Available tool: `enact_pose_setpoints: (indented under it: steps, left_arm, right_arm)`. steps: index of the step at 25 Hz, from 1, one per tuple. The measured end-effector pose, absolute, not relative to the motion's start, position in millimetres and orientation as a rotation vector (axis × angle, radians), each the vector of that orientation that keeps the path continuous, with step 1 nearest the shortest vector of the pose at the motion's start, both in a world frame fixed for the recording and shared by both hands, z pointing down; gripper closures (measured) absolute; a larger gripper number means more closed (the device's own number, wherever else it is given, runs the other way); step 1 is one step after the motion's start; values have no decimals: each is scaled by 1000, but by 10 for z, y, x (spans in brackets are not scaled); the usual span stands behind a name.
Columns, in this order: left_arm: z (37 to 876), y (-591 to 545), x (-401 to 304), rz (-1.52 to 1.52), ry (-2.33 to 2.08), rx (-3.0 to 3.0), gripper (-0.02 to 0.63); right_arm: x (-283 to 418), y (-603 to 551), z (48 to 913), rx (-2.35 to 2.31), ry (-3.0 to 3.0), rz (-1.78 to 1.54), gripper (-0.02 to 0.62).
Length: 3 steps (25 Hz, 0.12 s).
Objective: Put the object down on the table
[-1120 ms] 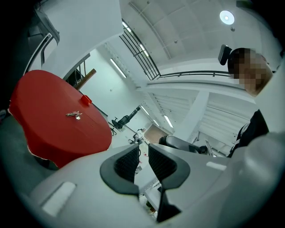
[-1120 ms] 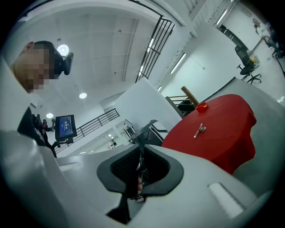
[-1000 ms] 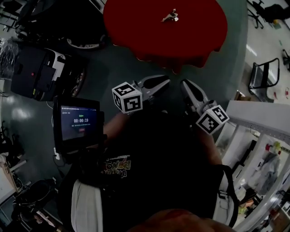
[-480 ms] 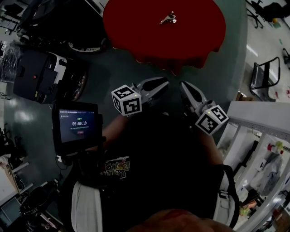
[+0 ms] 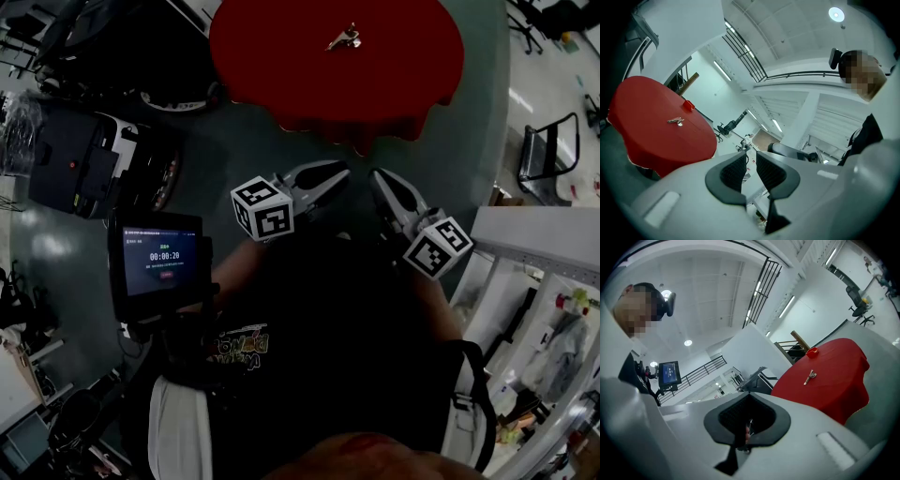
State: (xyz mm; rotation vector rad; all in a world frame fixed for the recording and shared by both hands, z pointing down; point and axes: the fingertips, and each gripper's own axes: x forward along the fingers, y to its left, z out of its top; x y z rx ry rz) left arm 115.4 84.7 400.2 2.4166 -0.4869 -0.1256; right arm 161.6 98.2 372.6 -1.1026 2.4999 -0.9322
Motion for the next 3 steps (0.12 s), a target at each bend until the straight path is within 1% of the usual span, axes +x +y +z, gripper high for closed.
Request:
enact_pose_setpoints:
  steps: [3]
  left_arm:
    - [3995, 842, 1161, -128, -486, 2416, 531]
  right_arm:
    - [1619, 985, 3719, -1104, 2501, -927, 592]
